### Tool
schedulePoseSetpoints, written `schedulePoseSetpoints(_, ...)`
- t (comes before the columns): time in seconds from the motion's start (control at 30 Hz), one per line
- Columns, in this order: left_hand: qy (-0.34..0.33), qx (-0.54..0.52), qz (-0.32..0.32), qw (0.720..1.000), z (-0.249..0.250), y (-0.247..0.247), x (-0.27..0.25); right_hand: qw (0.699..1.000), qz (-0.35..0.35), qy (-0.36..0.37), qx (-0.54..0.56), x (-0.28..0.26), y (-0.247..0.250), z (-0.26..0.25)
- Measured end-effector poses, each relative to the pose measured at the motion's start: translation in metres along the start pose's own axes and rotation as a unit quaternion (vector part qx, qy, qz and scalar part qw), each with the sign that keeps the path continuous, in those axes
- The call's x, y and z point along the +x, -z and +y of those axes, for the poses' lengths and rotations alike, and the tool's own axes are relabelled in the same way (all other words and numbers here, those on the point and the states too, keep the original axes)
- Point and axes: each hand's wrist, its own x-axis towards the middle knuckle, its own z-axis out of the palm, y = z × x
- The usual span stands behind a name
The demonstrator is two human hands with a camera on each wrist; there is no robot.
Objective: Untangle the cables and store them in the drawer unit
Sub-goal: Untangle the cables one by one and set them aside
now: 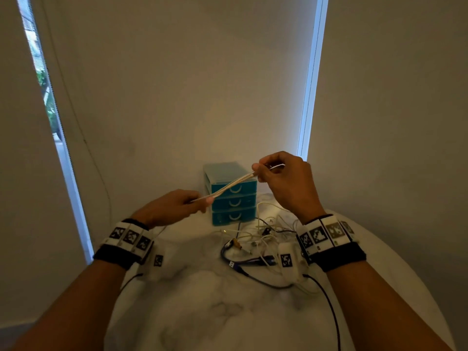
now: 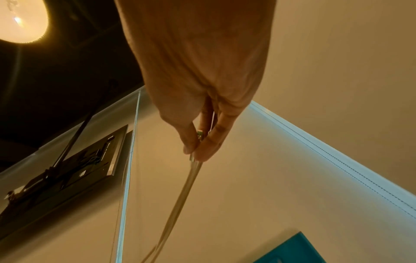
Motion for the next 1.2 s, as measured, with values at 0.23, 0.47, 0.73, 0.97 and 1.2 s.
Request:
schedulePoseSetpoints(0.23,0.064,0.107,-0.042,0.991,-0.055,0.055,-0.017,0.999,0.036,-0.008,0.02,-0.016,-0.018,0.002)
schedulePoseSetpoints(0.47,-0.056,-0.195,0.038,0.979,0.022,-0.001,0.007,0.999,-0.021,-0.006,0.036,-0.038,-0.054,0.003)
schedulePoseSetpoints(0.73,0.045,-0.294,0.053,0.953,0.077,-0.041,0.012,0.986,-0.15,-0.078,0.014,-0.051,-0.049,0.014)
schedulePoseSetpoints(0.97,0.063,-0.245,0.182,0.95,0.043,-0.054,0.023,0.963,-0.155,-0.207,0.073,-0.067,-0.018,0.069)
schedulePoseSetpoints(1.2,0.109,-0.298,0.185,0.93,0.041,-0.087,0.04,0.91,-0.397,-0.071,-0.097,-0.085,-0.009,0.066)
